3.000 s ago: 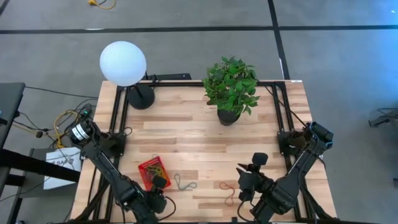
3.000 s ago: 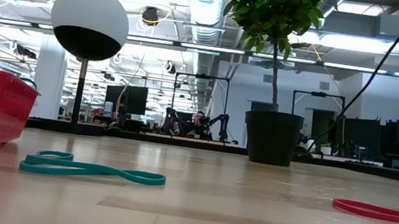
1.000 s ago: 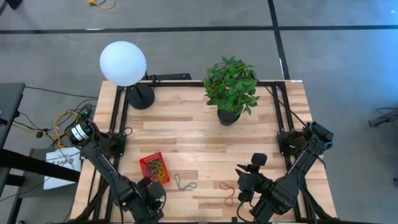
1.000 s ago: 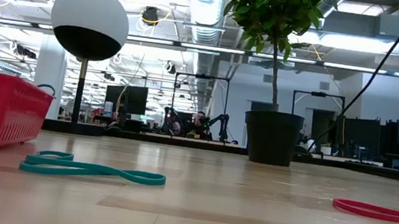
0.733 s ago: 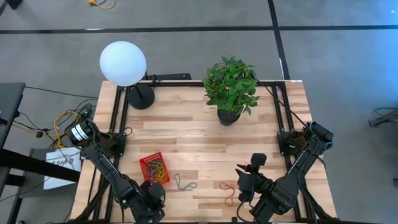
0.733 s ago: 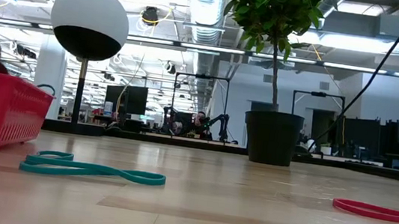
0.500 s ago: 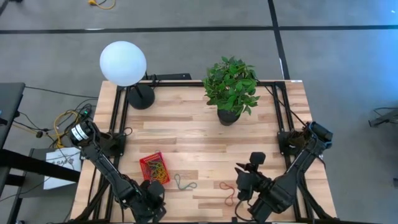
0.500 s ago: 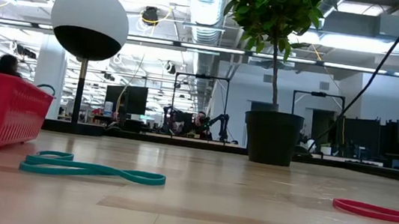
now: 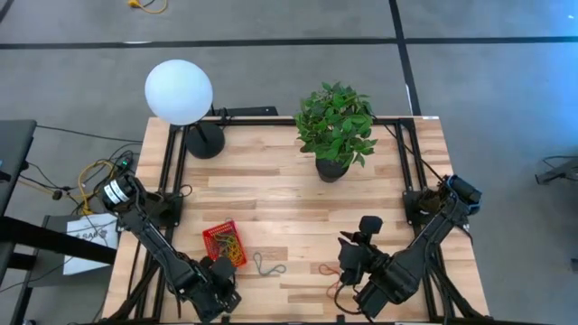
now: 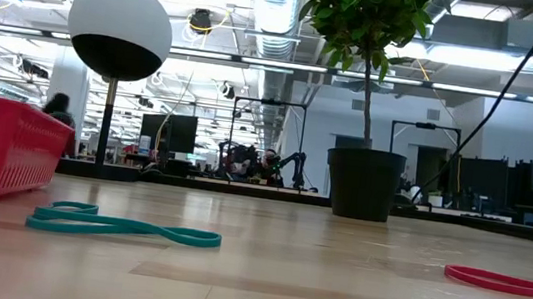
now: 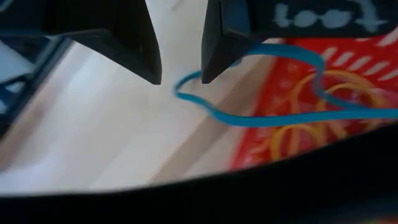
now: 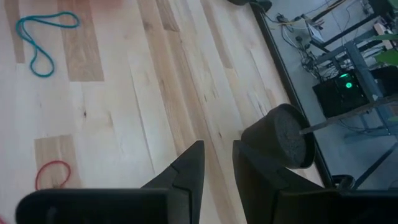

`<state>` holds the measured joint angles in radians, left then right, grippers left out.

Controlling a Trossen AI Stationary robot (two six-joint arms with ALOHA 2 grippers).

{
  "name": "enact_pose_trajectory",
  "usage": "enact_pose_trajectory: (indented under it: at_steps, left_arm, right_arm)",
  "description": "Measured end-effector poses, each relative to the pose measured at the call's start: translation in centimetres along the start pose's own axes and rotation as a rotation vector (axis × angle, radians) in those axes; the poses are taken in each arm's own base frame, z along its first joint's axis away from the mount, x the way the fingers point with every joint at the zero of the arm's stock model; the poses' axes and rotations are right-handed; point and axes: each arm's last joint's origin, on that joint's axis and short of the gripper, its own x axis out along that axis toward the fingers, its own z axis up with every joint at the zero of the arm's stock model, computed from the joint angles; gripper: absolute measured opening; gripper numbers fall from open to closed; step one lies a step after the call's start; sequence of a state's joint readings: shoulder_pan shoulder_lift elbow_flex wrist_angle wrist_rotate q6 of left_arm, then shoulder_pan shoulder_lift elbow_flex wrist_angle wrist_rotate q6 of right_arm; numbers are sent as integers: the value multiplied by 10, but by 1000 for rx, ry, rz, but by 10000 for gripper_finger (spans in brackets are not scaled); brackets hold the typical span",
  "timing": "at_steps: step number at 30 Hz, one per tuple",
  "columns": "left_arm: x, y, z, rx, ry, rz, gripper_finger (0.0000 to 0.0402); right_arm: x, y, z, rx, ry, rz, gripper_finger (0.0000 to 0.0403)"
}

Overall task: Pick and place items into bin
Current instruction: Put the blue rubber band into the red bin

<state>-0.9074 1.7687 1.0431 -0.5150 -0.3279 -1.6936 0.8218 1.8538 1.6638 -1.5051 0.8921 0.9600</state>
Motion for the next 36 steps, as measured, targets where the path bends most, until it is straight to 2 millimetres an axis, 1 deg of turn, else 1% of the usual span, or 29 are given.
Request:
enact_pose_trajectory:
  at_steps: [4,13,23,27,29,31,34,36]
  left_arm:
    - [1,5,4,-9,20,56,103]
    - [5,5,15,43,-2,72,103]
    - [7,13,27,6,-7,168,103]
    - [8,12,28,76,-6,159,101]
    - [8,12,28,125,-27,159,93]
    - [8,12,29,146,-41,158,76]
    - [8,11,28,148,-45,154,35]
    - [7,8,26,144,-45,122,10]
  right_arm:
    - [3,-2,2,9,6,-6,77]
    - [10,-6,6,25,21,-21,77]
    - [14,-7,8,32,28,-28,77]
    - [14,-7,8,32,28,-28,77]
    - [14,-7,8,32,29,-28,77]
    - [14,-7,8,32,29,-27,77]
    - [14,-7,8,33,31,-26,77]
    - [14,-7,8,33,31,-26,77]
